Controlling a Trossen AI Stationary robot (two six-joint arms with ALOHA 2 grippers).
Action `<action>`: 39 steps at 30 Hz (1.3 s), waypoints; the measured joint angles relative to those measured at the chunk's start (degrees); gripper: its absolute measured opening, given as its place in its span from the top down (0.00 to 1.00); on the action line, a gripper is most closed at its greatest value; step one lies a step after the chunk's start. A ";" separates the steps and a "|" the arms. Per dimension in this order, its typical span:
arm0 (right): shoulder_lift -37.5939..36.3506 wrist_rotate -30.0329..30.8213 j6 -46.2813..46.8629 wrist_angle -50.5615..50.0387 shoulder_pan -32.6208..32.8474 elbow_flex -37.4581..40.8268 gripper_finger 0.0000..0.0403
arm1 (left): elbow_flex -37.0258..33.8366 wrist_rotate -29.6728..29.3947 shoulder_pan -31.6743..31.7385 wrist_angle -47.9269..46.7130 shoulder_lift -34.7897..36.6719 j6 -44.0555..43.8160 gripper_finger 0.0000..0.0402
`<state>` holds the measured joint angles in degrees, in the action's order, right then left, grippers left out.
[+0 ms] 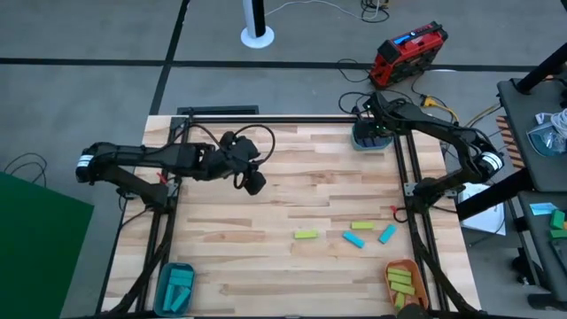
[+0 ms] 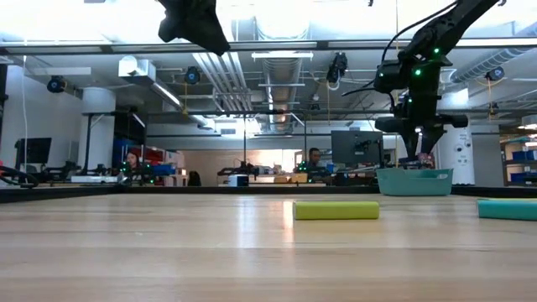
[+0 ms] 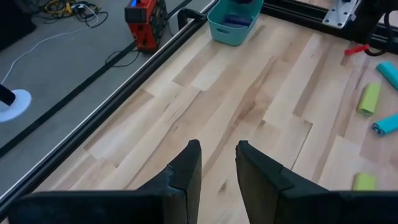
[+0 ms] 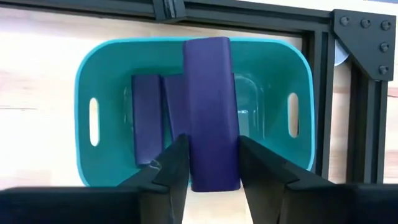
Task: Sort blocks
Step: Put the violet block into the top blue bin, then put the green block into the orange bin
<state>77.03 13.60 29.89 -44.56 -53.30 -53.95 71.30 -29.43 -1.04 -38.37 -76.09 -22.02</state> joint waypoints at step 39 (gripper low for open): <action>-13.09 -18.13 4.02 0.31 34.03 -16.33 0.89 | -5.03 20.97 1.62 -1.07 0.07 18.81 0.80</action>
<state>63.94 -4.53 33.90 -44.25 -19.27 -70.29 66.26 -8.46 0.58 -39.44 -76.03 -3.20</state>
